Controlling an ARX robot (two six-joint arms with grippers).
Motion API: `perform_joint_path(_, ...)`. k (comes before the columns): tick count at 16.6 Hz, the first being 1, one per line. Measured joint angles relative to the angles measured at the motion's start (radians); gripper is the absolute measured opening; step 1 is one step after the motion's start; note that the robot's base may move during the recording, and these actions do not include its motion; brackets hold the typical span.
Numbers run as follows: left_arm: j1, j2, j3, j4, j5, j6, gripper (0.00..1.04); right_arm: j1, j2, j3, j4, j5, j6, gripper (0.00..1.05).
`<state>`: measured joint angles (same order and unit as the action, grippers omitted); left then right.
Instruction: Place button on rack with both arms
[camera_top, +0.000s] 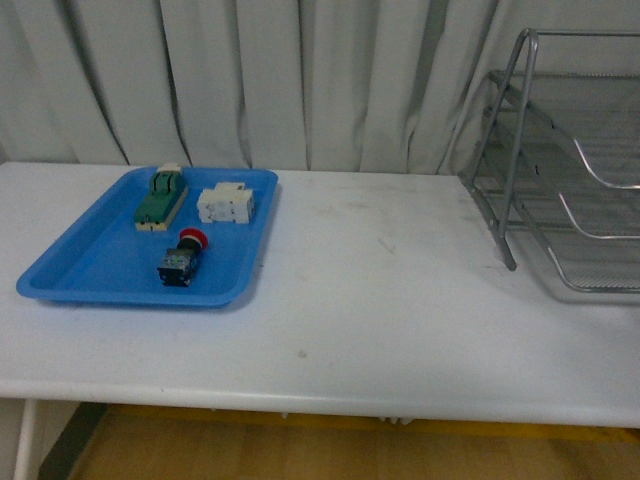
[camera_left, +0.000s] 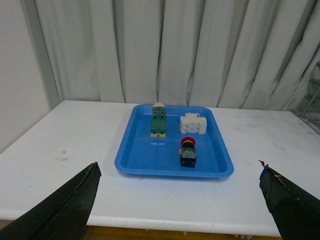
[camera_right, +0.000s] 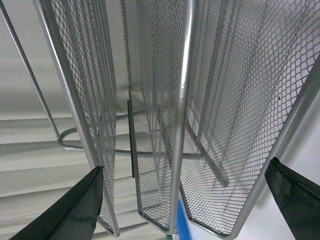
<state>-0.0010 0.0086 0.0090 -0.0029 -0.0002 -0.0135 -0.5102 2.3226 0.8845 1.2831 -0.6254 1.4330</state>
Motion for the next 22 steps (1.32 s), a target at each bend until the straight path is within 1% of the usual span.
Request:
perform_joint_path(9,0.0,0.0,0.0,0.0,0.0,0.0,0.98,0.001,0.029,0.042,0.003,0.017,-0.043,0.98)
perform_joint_path(18,0.0,0.0,0.0,0.0,0.0,0.0,0.98,0.04,0.052,0.116,0.009,0.043,-0.066,0.98)
perform_joint_path(19,0.0,0.0,0.0,0.0,0.0,0.0,0.98,0.042,0.054,0.119,0.013,0.044,-0.066,0.93)
perform_joint_path(21,0.0,0.0,0.0,0.0,0.0,0.0,0.98,0.047,0.054,0.122,0.015,0.048,-0.066,0.87)
perform_joint_path(22,0.0,0.0,0.0,0.0,0.0,0.0,0.98,0.047,0.058,0.123,0.018,0.047,-0.065,0.9)
